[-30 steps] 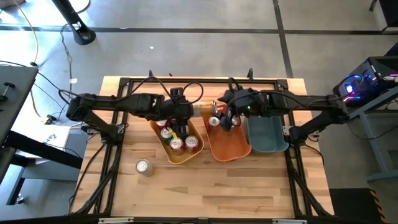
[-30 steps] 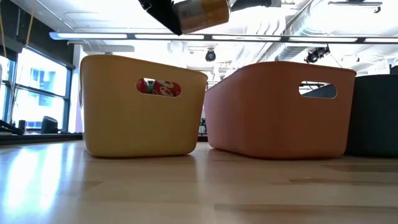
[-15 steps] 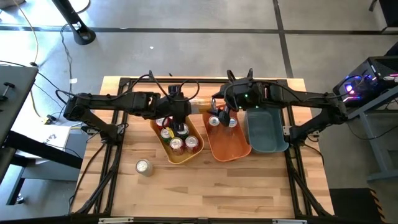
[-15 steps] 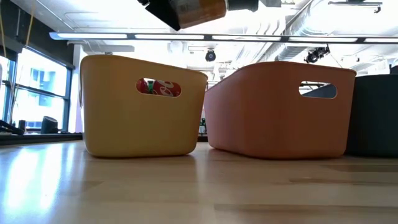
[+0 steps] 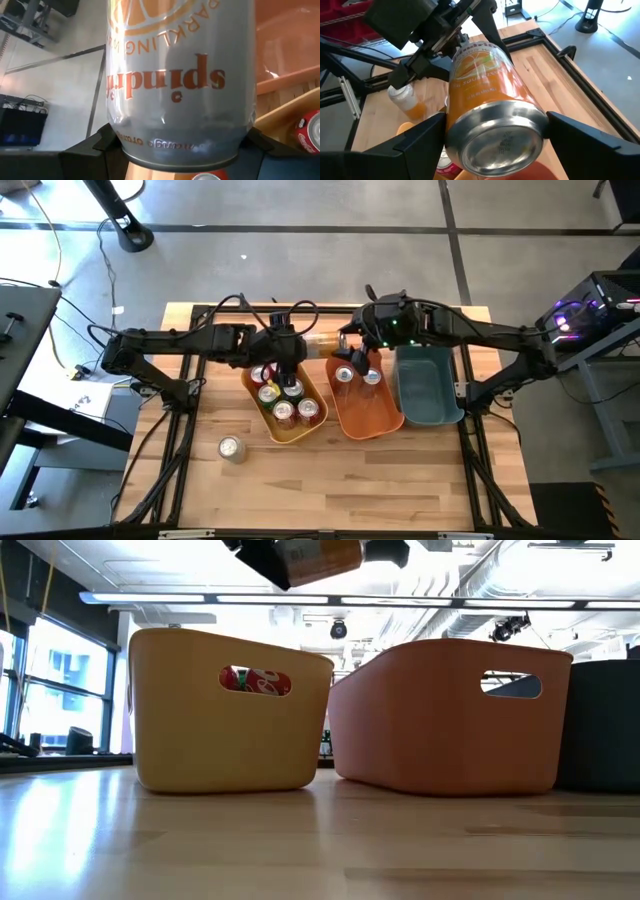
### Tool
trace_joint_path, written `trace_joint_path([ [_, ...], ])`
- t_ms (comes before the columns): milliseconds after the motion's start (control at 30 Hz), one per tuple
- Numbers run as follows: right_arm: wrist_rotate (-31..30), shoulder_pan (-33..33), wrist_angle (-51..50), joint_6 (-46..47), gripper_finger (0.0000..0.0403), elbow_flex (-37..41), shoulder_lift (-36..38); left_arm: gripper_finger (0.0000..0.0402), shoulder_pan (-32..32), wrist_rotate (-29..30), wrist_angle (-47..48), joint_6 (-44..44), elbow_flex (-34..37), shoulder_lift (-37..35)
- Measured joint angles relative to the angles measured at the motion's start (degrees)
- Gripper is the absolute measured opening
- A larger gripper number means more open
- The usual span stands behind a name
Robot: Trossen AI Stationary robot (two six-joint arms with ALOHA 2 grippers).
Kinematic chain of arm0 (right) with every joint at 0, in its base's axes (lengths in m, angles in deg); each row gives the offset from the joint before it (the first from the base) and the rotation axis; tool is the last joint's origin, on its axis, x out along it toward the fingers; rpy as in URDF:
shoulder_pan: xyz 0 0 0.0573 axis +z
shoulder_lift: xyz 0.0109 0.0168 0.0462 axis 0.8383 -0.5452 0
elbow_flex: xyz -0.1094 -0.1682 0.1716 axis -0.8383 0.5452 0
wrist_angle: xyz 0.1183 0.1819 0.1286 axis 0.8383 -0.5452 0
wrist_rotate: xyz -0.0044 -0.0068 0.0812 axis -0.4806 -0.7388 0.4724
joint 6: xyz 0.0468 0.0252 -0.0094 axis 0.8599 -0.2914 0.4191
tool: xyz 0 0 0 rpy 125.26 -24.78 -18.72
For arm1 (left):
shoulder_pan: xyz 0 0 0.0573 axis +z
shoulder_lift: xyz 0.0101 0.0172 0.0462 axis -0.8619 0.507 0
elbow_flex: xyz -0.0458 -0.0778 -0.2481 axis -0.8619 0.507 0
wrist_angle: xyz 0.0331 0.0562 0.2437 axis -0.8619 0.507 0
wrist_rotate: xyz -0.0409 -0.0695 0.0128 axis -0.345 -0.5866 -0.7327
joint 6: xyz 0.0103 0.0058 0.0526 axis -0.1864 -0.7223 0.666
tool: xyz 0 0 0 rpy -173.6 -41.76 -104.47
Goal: Sort soda cans
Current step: Put the top yellow-white soda can into the blue bin
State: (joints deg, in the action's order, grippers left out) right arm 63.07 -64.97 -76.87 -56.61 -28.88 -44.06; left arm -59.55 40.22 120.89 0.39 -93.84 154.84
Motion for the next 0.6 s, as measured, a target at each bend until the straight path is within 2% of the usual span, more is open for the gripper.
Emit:
trace_joint_path([
  [133, 0.64, 0.02, -0.02, 0.58, 0.0326, 0.02, -0.12, 0.0232, 0.16, -0.81, 0.37, -0.03, 0.0, 0.04],
  [400, 5.91, 0.0, 0.47, 1.77, 0.0326, 0.11, -0.74, 0.0232, 0.3, -2.36, -0.01, 3.01, 0.0, 0.07],
  [600, 6.34, -0.04, 0.92, 2.12, 0.0326, 0.11, -0.86, 0.0232, 1.43, -2.62, -0.32, 3.15, 0.0, 0.1],
])
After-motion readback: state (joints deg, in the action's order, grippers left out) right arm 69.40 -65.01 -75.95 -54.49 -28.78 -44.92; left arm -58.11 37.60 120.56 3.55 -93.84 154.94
